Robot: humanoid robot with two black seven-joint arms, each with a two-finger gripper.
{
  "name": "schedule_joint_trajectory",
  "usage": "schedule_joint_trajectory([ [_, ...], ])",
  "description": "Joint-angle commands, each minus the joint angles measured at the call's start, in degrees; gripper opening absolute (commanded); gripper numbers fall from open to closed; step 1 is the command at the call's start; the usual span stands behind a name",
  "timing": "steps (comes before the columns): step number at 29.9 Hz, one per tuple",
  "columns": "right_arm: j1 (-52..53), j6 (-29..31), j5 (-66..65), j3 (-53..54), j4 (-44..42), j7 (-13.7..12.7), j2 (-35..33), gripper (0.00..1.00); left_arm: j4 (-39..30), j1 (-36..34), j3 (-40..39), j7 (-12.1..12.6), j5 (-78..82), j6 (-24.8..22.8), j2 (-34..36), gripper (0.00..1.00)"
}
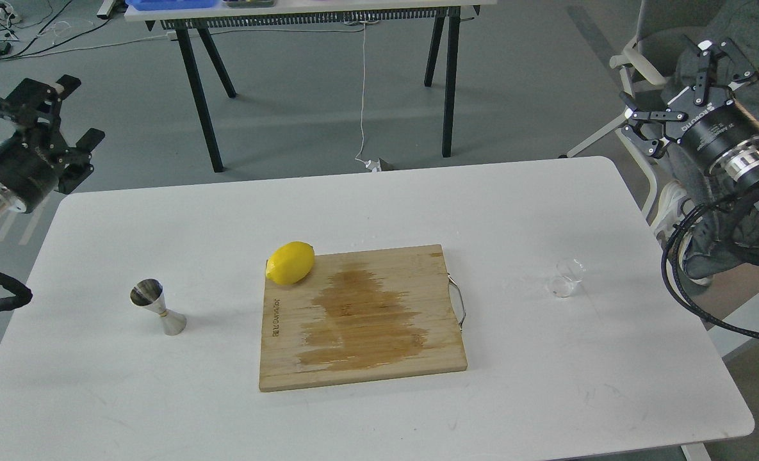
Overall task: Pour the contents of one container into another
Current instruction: 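Move the left hand down toward the metal jigger, then close the left hand around the metal jigger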
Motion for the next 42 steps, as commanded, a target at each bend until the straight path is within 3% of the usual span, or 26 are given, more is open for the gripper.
schedule_joint_trajectory([
  [1, -0.2, 0.0, 0.0, 0.1, -0.1, 0.0, 0.8, 0.99, -10.6, 0.5, 0.2, 0.0, 17.0, 12.2, 1.3, 0.99],
  [8, -1.0, 0.0, 0.0, 0.1, 0.3, 0.0, 0.8, 0.99, -20.9, 8.8, 0.6, 0.0, 36.4, 50.3, 6.1, 0.99],
  [10, -1.0, 0.0, 0.0, 0.1, 0.1, 0.0, 0.8, 0.99, -22.3, 12.3, 0.5, 0.0, 39.6, 55.2, 9.0, 0.99],
  [14, -1.1, 0.0, 0.0, 0.1, -0.2, 0.0, 0.8, 0.99, -27.8, 21.8, -0.2, 0.0, 42.6, 55.2, 13.3, 0.99],
  [25, -1.2, 0.0, 0.0, 0.5, -0.4, -0.1, 0.8, 0.99, -28.3, 41.1, -7.2, 0.0, 49.2, 55.2, 15.6, 0.99],
  [35, -1.9, 0.0, 0.0, 0.5, -0.3, -0.1, 0.8, 0.99, -27.3, 45.3, -7.6, 0.0, 50.5, 55.2, 9.9, 0.99],
  [42, -1.8, 0.0, 0.0, 0.6, -0.3, -0.1, 0.8, 0.99, -20.8, 44.9, -7.4, 0.0, 50.6, 55.2, 4.9, 0.99],
])
